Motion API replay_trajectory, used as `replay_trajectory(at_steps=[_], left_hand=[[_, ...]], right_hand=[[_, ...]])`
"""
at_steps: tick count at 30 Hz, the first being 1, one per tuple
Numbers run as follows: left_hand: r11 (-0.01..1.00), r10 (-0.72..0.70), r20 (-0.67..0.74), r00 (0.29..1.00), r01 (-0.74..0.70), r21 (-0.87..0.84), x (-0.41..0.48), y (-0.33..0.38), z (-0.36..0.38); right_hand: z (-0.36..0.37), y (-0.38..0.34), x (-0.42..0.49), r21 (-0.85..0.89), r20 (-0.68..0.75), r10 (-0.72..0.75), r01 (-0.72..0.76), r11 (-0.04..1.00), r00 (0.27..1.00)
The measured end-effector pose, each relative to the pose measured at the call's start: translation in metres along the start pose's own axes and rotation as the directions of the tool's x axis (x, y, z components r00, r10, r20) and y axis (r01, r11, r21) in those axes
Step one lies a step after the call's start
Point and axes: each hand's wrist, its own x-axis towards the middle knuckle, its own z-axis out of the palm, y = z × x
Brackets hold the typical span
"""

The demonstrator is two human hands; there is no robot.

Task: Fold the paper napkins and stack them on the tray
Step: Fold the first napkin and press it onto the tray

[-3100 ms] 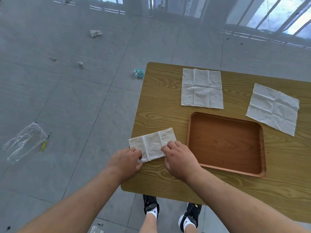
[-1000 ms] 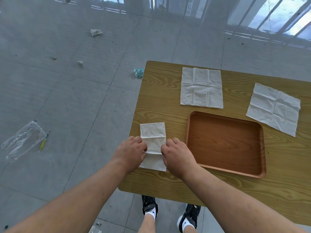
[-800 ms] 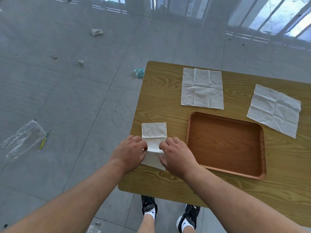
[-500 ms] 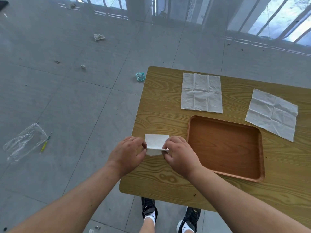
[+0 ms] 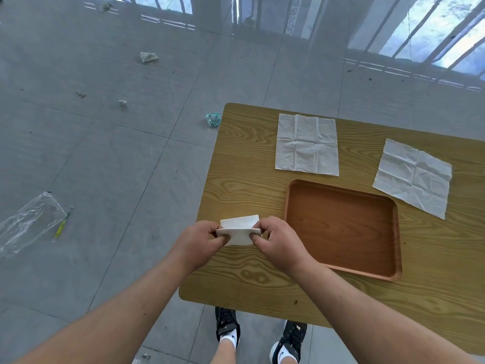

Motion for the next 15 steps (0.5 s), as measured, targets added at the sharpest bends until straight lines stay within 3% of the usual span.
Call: replay_trajectory(at_steps=[6, 11, 15], left_hand=[[0.993, -0.113, 0.087, 0.99, 0.114, -0.005, -0.004, -0.017, 0.01], [0.982, -0.187, 0.116, 0.976, 0.182, 0.051, -0.003, -0.02, 0.017], [0.983, -0.184, 0.123, 0.975, 0.183, 0.02, -0.001, -0.018, 0.021]], right_hand=[[0.007, 0.012, -0.009, -0.076, 0.101, 0.128, -0.12, 0.99, 0.987], [0.009, 0.011, -0.008, -0.238, 0.111, 0.144, -0.114, 0.964, 0.983], [0.009, 0.007, -0.003, -0.25, 0.112, 0.17, -0.138, 0.959, 0.979]])
